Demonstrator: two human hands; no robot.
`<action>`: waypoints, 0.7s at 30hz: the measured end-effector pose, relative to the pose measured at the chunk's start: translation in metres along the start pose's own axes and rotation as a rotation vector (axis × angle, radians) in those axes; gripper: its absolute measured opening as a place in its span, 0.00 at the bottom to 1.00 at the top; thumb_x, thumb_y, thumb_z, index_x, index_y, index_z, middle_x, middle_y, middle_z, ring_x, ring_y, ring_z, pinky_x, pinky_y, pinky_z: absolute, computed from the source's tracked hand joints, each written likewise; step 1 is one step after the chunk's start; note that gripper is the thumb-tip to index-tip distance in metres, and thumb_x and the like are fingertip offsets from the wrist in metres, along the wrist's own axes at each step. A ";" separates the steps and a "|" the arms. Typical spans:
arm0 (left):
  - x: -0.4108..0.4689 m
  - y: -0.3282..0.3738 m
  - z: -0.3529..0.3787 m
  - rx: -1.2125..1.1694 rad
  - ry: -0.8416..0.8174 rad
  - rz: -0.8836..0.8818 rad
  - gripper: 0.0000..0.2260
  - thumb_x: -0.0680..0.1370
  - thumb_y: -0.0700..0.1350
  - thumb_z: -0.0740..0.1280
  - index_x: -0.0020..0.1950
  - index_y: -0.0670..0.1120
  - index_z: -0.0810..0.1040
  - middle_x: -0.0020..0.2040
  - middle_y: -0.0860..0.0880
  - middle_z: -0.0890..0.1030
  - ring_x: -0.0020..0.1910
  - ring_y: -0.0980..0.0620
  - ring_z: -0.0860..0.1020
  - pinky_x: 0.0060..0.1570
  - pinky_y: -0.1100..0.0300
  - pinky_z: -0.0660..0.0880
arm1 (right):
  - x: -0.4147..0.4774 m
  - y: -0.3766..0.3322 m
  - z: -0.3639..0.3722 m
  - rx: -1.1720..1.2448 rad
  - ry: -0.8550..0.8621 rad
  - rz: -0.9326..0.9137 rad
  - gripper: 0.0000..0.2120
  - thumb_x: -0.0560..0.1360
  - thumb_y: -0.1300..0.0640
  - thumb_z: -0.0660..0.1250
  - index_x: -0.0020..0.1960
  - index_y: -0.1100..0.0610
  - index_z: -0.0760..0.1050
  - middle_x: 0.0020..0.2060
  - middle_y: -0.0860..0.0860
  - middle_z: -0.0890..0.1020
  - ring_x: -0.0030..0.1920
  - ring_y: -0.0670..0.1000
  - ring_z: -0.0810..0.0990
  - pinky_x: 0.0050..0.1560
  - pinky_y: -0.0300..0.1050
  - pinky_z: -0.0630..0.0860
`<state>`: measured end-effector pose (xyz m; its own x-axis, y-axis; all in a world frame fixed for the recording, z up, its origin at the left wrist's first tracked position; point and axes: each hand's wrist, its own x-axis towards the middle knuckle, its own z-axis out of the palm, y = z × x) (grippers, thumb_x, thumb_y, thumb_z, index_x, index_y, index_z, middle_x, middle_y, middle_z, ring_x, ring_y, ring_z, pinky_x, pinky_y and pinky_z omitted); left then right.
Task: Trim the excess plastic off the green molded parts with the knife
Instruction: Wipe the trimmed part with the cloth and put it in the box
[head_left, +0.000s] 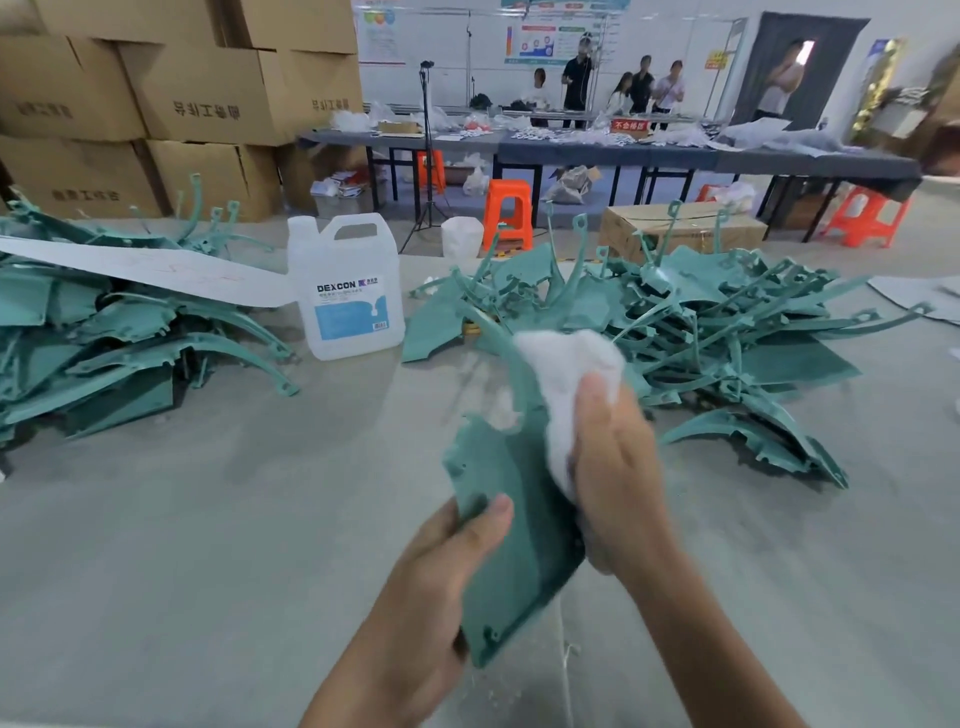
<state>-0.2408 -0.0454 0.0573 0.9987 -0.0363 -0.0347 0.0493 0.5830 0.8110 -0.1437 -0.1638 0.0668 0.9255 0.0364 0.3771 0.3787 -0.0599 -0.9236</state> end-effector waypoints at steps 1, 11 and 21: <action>0.001 -0.001 0.004 -0.033 -0.074 -0.005 0.16 0.77 0.46 0.67 0.65 0.48 0.81 0.64 0.40 0.81 0.63 0.42 0.80 0.56 0.53 0.80 | -0.006 0.000 0.008 -0.095 -0.044 -0.109 0.24 0.82 0.37 0.52 0.62 0.53 0.76 0.44 0.41 0.82 0.45 0.39 0.80 0.45 0.44 0.78; 0.006 -0.019 0.016 -0.060 0.036 -0.053 0.28 0.76 0.58 0.67 0.75 0.49 0.72 0.71 0.45 0.76 0.71 0.45 0.74 0.75 0.44 0.62 | -0.069 0.020 0.018 0.054 -0.080 -0.107 0.21 0.84 0.60 0.58 0.73 0.42 0.68 0.71 0.34 0.72 0.74 0.39 0.67 0.76 0.48 0.65; -0.008 -0.013 -0.001 -0.295 -0.015 -0.147 0.24 0.65 0.66 0.78 0.53 0.51 0.87 0.55 0.53 0.85 0.58 0.58 0.82 0.55 0.66 0.77 | -0.072 0.017 0.009 -0.381 -0.345 -0.500 0.25 0.85 0.51 0.54 0.80 0.53 0.58 0.81 0.44 0.58 0.81 0.50 0.55 0.79 0.53 0.55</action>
<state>-0.2490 -0.0518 0.0463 0.9805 -0.1488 -0.1285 0.1962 0.7806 0.5935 -0.2045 -0.1582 0.0237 0.6075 0.4598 0.6477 0.7925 -0.2956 -0.5335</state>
